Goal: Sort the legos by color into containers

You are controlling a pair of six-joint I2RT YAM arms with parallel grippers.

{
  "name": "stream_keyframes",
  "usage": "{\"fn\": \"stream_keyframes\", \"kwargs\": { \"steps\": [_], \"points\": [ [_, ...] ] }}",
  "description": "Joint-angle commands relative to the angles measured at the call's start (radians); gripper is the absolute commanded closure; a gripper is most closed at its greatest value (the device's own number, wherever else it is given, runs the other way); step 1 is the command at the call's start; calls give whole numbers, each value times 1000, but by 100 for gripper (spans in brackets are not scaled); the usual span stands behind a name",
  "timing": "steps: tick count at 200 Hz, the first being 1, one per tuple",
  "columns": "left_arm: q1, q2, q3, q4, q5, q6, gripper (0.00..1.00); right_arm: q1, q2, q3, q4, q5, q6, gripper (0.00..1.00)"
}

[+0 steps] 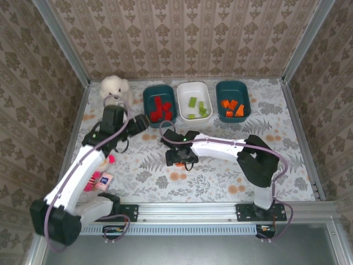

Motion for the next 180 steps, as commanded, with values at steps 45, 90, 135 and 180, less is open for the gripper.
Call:
{"fn": "stream_keyframes", "kwargs": {
  "steps": [45, 90, 135, 180],
  "points": [
    [-26, -469, -218, -252, 206, -135, 19, 3, 132, 107, -112, 37, 59, 27],
    [-29, -535, -247, -267, 216, -176, 19, 2, 139, 143, -140, 53, 72, 46],
    [-59, -457, -308, -46, 267, -210, 19, -35, 29, 172, -176, 98, 17, 55],
    [-150, -285, -244, 124, 223, -222, 19, -261, -119, 218, -198, 110, -112, 55]
  ]
}}
